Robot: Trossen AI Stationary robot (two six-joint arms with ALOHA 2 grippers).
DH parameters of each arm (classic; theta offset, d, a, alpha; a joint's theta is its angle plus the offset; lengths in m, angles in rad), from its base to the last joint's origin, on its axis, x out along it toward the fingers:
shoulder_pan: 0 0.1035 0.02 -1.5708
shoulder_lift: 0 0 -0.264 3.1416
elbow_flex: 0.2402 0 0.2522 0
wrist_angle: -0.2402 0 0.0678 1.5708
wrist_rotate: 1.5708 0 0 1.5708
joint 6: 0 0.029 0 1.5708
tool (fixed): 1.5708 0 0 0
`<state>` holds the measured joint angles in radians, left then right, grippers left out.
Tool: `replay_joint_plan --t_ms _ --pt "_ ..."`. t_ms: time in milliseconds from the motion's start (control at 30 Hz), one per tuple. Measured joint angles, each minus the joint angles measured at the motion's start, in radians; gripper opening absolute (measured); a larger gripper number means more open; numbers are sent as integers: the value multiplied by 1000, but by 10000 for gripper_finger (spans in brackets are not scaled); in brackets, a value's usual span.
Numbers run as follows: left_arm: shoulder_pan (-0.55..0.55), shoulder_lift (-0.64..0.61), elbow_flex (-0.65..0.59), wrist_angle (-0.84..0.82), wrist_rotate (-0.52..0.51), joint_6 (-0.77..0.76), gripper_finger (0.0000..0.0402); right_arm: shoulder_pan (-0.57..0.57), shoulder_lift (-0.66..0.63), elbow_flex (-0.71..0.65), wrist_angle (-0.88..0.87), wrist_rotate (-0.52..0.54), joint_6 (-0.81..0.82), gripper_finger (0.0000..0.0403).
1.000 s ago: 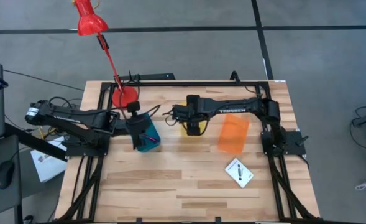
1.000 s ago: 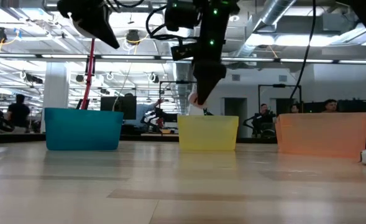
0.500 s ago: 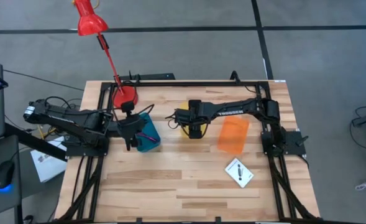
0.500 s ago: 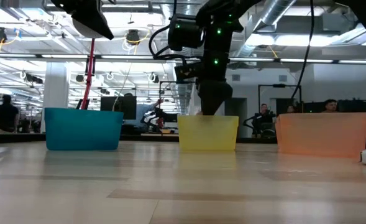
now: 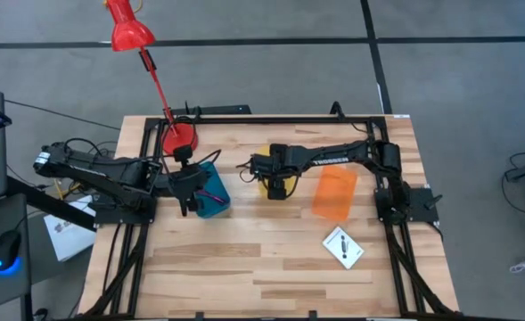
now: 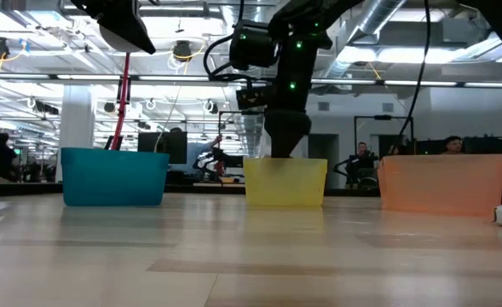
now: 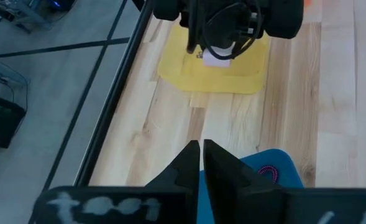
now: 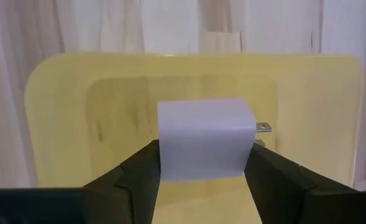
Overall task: Pick and place items into bin
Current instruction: Put the pink charger adapter into the yellow bin
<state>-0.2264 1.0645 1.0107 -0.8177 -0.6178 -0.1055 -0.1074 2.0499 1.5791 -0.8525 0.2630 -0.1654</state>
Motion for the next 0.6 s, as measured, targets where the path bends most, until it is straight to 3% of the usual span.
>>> replay_joint_plan --t_ms 600 --pt "0 0 0 3 -3 -11 11 9 0 -80 28 34 3 200"
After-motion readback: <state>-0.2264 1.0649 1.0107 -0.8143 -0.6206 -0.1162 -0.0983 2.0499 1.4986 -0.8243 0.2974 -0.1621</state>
